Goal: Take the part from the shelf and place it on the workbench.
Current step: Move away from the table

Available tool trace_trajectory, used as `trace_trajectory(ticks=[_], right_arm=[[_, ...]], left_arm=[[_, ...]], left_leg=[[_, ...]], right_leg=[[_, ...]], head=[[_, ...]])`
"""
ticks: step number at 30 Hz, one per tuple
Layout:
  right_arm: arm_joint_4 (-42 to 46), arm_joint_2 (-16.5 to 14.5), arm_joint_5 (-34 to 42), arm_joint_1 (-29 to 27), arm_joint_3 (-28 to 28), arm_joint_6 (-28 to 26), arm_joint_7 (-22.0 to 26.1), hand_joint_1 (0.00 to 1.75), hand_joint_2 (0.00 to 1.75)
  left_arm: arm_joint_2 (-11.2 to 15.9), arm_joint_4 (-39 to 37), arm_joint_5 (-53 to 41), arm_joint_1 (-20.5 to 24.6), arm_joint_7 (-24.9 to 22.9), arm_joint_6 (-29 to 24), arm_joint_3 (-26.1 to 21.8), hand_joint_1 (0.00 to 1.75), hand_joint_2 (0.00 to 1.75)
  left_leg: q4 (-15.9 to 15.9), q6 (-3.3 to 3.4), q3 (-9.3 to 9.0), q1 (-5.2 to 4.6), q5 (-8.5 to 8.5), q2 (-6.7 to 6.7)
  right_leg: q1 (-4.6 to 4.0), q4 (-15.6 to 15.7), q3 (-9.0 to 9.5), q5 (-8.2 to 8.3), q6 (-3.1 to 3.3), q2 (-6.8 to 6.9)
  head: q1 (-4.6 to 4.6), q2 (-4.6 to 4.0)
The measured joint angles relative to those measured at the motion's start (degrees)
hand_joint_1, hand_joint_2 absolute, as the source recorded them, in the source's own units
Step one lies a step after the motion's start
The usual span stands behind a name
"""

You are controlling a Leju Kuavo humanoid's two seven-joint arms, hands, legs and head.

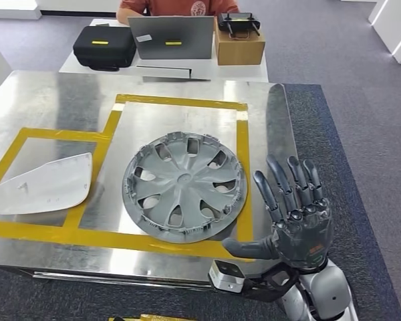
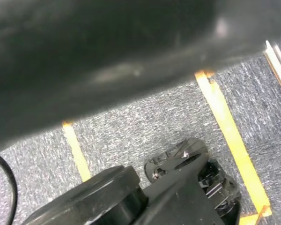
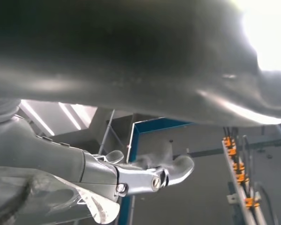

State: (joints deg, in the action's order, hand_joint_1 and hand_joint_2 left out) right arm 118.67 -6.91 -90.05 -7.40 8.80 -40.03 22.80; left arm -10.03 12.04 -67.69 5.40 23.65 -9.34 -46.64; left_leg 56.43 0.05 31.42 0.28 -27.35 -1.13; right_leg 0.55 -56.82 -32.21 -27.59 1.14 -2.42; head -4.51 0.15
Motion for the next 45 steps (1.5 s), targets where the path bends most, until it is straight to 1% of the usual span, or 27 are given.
trace_trajectory(ticks=[1,2,5,7,9,10,11,14,20,25,27,28,29,30,31,33,34,35,36,37,38,39,40,41,42,43,45], right_arm=[[0.0,0.0,0.0,0.1,0.0,0.0,0.0,0.0,0.0],[0.0,0.0,0.0,0.1,0.0,0.0,0.1,0.0,0.0],[0.0,0.0,0.0,0.0,0.1,0.0,0.2,0.0,0.0],[0.0,0.0,0.0,0.0,0.1,0.0,0.4,0.0,0.0],[0.0,0.0,0.0,0.0,0.1,0.0,0.5,0.0,0.0],[0.0,0.0,0.0,0.0,0.1,0.0,0.5,0.0,0.0],[0.0,0.0,0.0,0.0,0.1,0.0,0.5,0.0,0.0],[0.0,0.0,0.0,0.0,0.1,0.0,-0.2,0.0,0.0],[0.0,0.0,0.0,0.0,0.6,0.0,-1.6,0.0,0.0],[0.0,0.0,0.0,0.0,1.2,0.0,-3.7,0.0,0.0],[0.0,0.0,0.0,0.0,1.5,0.0,-4.2,0.0,0.0],[0.1,0.0,0.0,0.1,1.7,0.0,-4.5,0.0,0.0],[0.1,0.0,0.0,0.1,1.9,-0.1,-4.7,0.0,0.0],[0.1,0.0,0.0,0.1,2.0,-0.1,-4.8,0.0,0.0],[0.2,0.0,0.0,0.2,2.1,-0.1,-5.0,0.0,0.0],[0.1,0.0,0.0,0.1,2.1,-0.1,-5.1,0.0,0.0],[0.1,0.0,0.0,0.0,2.1,-0.1,-5.1,0.0,0.0],[0.1,0.0,0.0,0.0,2.1,-0.1,-5.1,0.0,0.0],[0.1,0.1,0.0,0.0,2.1,-0.1,-5.2,0.0,0.0],[0.1,0.1,0.0,0.0,2.1,-0.1,-5.2,0.0,0.0],[0.1,0.1,0.0,0.0,2.1,-0.1,-5.2,0.0,0.0],[0.1,0.1,0.0,0.0,2.1,-0.1,-5.2,0.0,0.0],[0.1,0.1,0.0,0.1,2.1,-0.1,-5.2,0.0,0.0],[0.1,0.1,0.0,0.1,2.1,-0.1,-5.2,0.0,0.0],[0.1,0.1,0.0,0.1,2.2,-0.1,-5.2,0.0,0.0],[0.1,0.1,0.0,0.1,2.2,-0.1,-5.2,0.0,0.0],[0.1,0.1,0.0,0.1,2.3,-0.1,-5.2,0.0,0.0]], left_arm=[[-0.1,0.0,0.0,0.0,0.0,0.1,0.0,0.0,0.0],[-0.1,0.0,0.0,0.0,0.0,0.2,0.0,0.0,0.0],[-0.2,0.0,0.0,-0.1,0.0,0.6,0.0,0.0,0.0],[-0.2,0.0,0.0,-0.1,0.1,0.9,0.0,0.0,0.0],[-0.2,0.0,0.0,-0.1,0.1,1.1,0.0,0.0,0.0],[-0.2,0.0,0.0,-0.1,0.1,1.2,0.0,0.0,0.0],[-0.1,0.0,0.0,-0.1,0.1,1.3,0.0,0.0,0.0],[-0.1,0.0,0.0,-0.1,0.1,1.5,0.0,0.0,0.0],[-0.1,0.0,0.0,-0.1,0.1,1.5,0.0,0.0,0.0],[-0.1,0.0,0.0,-0.1,0.1,1.5,0.0,0.0,0.0],[0.0,0.0,0.0,-0.1,0.1,1.5,0.0,0.0,0.0],[0.0,0.0,0.0,-0.1,0.1,1.4,0.0,0.0,0.0],[0.0,0.0,0.0,0.0,0.1,1.4,0.0,0.0,0.0],[0.0,0.0,-0.1,0.0,0.1,1.4,0.0,0.0,0.0],[-0.1,0.0,-0.1,0.0,0.1,1.4,0.0,0.0,0.0],[-0.1,0.0,-0.1,-0.1,0.1,1.4,0.0,0.0,0.0],[-0.1,0.0,-0.1,-0.1,0.1,1.4,0.0,0.0,0.0],[-0.1,0.0,-0.1,-0.2,0.1,1.4,0.0,0.0,0.0],[-0.1,0.0,-0.1,-0.2,0.1,1.4,0.0,0.0,0.0],[-0.1,0.0,-0.1,-0.2,0.1,1.4,0.0,0.0,0.0],[-0.2,0.0,-0.1,-0.2,0.1,1.4,0.0,0.0,0.0],[-0.1,0.0,-0.1,-0.2,0.1,1.4,0.0,0.0,0.0],[-0.1,0.0,-0.1,-0.2,0.1,1.4,0.0,0.0,0.0],[-0.1,0.0,-0.1,-0.2,0.1,1.4,0.0,0.0,0.0],[0.0,0.0,-0.1,-0.2,0.1,1.4,0.0,0.0,0.0],[0.0,0.0,-0.1,-0.2,0.1,1.4,0.0,0.0,0.0],[0.0,0.0,-0.1,-0.1,0.1,1.4,0.0,0.0,0.0]], left_leg=[[0.0,0.04,-0.01,-0.04,0.05,0.0],[0.0,0.2,0.0,-0.11,0.07,0.0],[0.0,0.61,0.06,-0.33,0.15,0.0],[0.1,0.83,0.12,-0.43,0.18,0.0],[0.1,0.91,0.17,-0.52,0.19,0.01],[0.2,0.92,0.19,-0.55,0.19,0.01],[0.2,0.93,0.2,-0.57,0.19,0.01],[0.2,0.95,0.2,-0.57,0.2,0.01],[0.2,0.94,0.2,-0.49,0.22,0.01],[0.3,0.96,0.21,-0.5,0.2,0.02],[0.2,1.43,0.15,-0.62,0.27,0.06],[-0.3,1.75,-0.06,-0.46,0.57,0.19],[-1.0,2.08,-0.35,-0.31,0.95,0.4],[-1.7,2.3,-0.61,-0.14,1.34,0.67],[-2.2,2.45,-0.79,0.02,1.63,0.94],[-2.3,2.54,-0.7,-0.04,1.69,1.47],[-2.2,2.47,-0.63,-0.03,1.64,1.72],[-2.1,2.31,-0.58,0.02,1.54,1.95],[-1.9,2.09,-0.55,0.12,1.4,2.12],[-1.6,1.8,-0.53,0.26,1.22,2.22],[-1.3,1.47,-0.51,0.41,0.99,2.27],[-0.8,1.06,-0.44,0.47,0.69,2.31],[-0.3,0.6,-0.33,0.45,0.35,2.32],[0.2,0.16,-0.2,0.38,0.1,2.34],[0.5,-0.22,-0.09,0.29,-0.05,2.37],[0.7,-0.5,-0.03,0.29,-0.09,2.42],[1.1,-0.95,0.11,0.49,-0.51,2.42]], right_leg=[[-0.01,0.3,0.05,0.19,0.55,-0.01],[0.02,0.3,0.09,0.22,0.46,-0.01],[0.19,0.7,0.22,0.54,-0.12,0.0],[0.31,0.9,0.28,0.7,-0.83,0.0],[0.46,1.0,0.29,0.78,-1.81,0.0],[0.53,1.1,0.29,0.8,-2.19,0.0],[0.57,1.1,0.28,0.8,-2.42,0.01],[0.58,1.1,0.25,0.79,-2.59,0.01],[0.51,0.9,0.12,0.77,-2.59,0.01],[0.53,0.9,0.07,0.8,-2.63,0.0],[0.63,1.2,0.17,1.03,-3.05,-0.06],[0.67,1.4,0.15,1.1,-3.3,-0.07],[0.61,1.1,-0.04,0.79,-3.48,0.16],[0.55,-0.2,-0.77,-0.22,-3.54,0.52],[0.55,-2.8,-2.05,-1.79,-3.53,0.99],[0.63,-10.6,-5.72,-5.51,-3.66,1.7],[0.7,-13.6,-7.14,-6.46,-3.81,1.85],[0.8,-14.8,-7.63,-6.38,-3.98,1.97],[0.92,-14.0,-7.12,-5.43,-4.13,2.11],[1.06,-11.4,-5.69,-3.85,-4.26,2.31],[1.21,-7.9,-3.75,-2.14,-4.4,2.63],[1.24,-4.7,-1.97,-1.36,-4.52,3.05],[1.24,-2.3,-0.59,-0.91,-4.36,3.21],[1.19,-1.0,0.21,-0.9,-4.09,3.27],[1.05,-0.7,0.45,-1.22,-3.7,3.14],[1.0,-0.9,0.38,-1.13,-3.22,2.83],[1.0,-1.2,0.21,-1.08,-2.57,2.57]], head=[[-0.07,0.0],[-0.08,0.0],[-0.1,0.0],[-0.09,0.0],[-0.08,0.0],[-0.08,0.0],[-0.07,0.0],[-0.07,0.0],[-0.06,0.0],[-0.06,0.0],[-0.02,0.0],[-0.03,0.0],[-0.05,0.0],[-0.09,0.0],[-0.14,0.0],[-0.15,0.0],[-0.14,0.0],[-0.13,0.0],[-0.13,0.0],[-0.13,0.0],[-0.13,0.0],[-0.15,0.0],[-0.16,0.0],[-0.15,0.0],[-0.14,0.0],[-0.11,0.0],[-0.09,0.0]])
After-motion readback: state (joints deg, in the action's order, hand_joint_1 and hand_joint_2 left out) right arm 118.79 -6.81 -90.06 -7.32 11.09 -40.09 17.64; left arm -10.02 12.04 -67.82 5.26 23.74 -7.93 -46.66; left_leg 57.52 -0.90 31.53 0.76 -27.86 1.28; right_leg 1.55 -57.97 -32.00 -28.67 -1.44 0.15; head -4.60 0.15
